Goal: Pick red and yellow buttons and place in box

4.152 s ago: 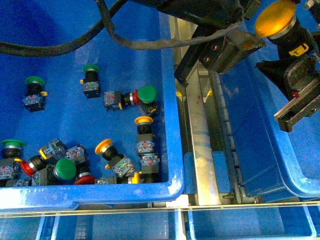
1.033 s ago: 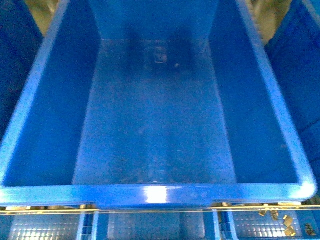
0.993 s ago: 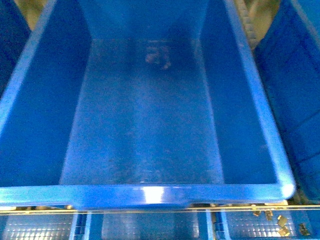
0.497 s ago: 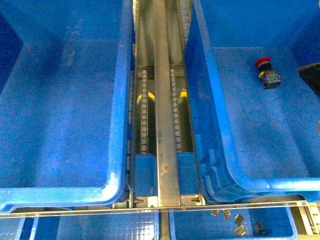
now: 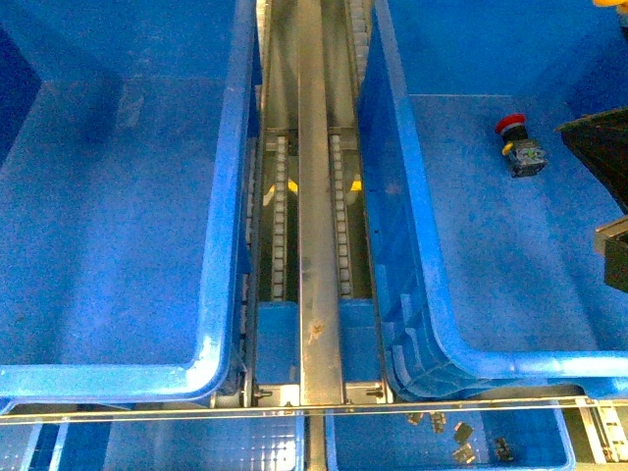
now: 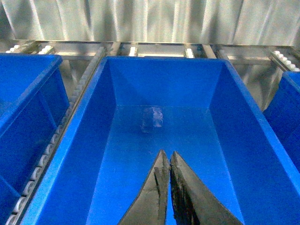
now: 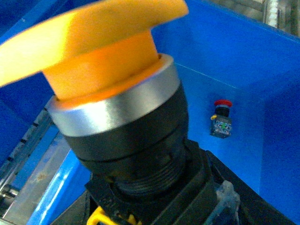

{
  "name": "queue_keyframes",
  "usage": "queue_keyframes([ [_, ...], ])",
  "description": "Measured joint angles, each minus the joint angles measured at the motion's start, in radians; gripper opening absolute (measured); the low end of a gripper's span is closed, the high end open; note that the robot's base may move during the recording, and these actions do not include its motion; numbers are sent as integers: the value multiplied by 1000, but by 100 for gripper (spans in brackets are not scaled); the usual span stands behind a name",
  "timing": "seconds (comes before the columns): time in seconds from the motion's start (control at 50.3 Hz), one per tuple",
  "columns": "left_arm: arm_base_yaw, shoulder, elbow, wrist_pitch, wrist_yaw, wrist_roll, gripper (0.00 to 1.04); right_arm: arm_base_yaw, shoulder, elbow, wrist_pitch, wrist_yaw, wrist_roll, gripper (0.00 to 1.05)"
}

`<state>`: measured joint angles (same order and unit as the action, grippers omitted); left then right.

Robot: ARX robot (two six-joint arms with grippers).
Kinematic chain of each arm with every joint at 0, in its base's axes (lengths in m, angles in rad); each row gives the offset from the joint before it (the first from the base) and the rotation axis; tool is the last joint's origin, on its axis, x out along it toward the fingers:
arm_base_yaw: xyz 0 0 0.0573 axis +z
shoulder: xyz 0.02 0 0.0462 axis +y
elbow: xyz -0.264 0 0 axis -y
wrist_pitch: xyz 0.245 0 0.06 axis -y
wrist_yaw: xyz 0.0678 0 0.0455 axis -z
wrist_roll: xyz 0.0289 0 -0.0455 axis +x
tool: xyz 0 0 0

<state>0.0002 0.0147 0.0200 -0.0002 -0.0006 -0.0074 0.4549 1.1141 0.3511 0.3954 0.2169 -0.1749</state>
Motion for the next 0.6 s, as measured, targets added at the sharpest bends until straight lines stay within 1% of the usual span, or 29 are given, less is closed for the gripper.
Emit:
queue_keyframes([
  [0.04, 0, 0, 0, 0, 0, -1, 3, -5, 2, 0, 0, -2, 0, 41],
  [0.179, 0, 0, 0, 0, 0, 0, 22, -27, 14, 0, 4, -20, 1, 41],
  [0.219, 0, 0, 0, 0, 0, 0, 29, -40, 24, 0, 9, -28, 3, 41],
  [0.238, 0, 0, 0, 0, 0, 0, 34, -47, 31, 0, 13, -34, 5, 41],
  [0.278, 0, 0, 0, 0, 0, 0, 41, -71, 51, 1, 26, -54, 9, 41],
  [0.358, 0, 0, 0, 0, 0, 0, 59, -129, 110, 18, 45, -96, 25, 40],
  [0.417, 0, 0, 0, 0, 0, 0, 66, -169, 155, 40, 55, -119, 51, 40],
  [0.497, 0, 0, 0, 0, 0, 0, 80, -230, 241, 92, 80, -152, 57, 40],
  [0.596, 0, 0, 0, 0, 0, 0, 93, -271, 327, 148, 95, -172, 66, 40],
])
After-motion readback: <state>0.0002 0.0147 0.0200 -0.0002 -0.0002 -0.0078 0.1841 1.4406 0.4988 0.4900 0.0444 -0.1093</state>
